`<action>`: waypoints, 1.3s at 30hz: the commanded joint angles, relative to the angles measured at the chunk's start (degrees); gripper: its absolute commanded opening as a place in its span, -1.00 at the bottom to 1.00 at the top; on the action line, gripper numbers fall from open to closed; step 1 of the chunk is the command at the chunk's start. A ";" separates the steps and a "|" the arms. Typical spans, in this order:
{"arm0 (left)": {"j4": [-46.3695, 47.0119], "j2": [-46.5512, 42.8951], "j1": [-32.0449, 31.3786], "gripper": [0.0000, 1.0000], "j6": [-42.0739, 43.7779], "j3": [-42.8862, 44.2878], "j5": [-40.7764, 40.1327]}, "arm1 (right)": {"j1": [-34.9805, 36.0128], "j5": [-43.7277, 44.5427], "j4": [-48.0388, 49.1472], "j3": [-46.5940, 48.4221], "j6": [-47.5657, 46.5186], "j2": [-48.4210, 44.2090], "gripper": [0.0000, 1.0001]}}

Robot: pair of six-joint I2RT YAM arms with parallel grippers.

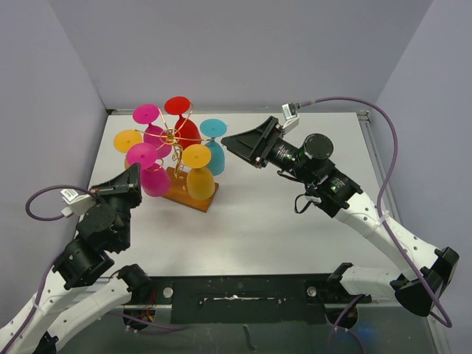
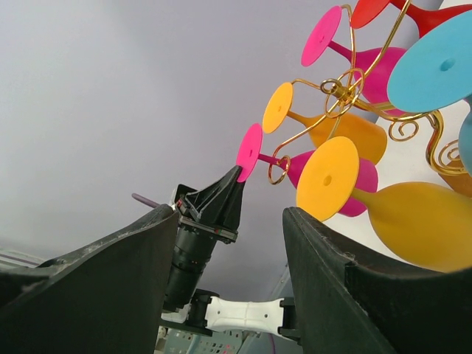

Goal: Place the wine glass upside down on the wine glass rack

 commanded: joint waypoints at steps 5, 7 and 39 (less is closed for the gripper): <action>-2.95 -2.10 0.17 -1.00 2.14 2.14 4.58 | -0.36 0.91 2.03 -0.28 -0.70 -0.89 0.19; -3.62 -1.91 0.17 -1.00 2.42 2.81 5.75 | -0.31 0.81 2.37 -0.33 -0.56 -0.56 0.19; -9.63 -0.41 0.17 -0.21 3.26 5.75 14.28 | -0.31 0.97 2.93 -1.24 0.23 -0.72 0.19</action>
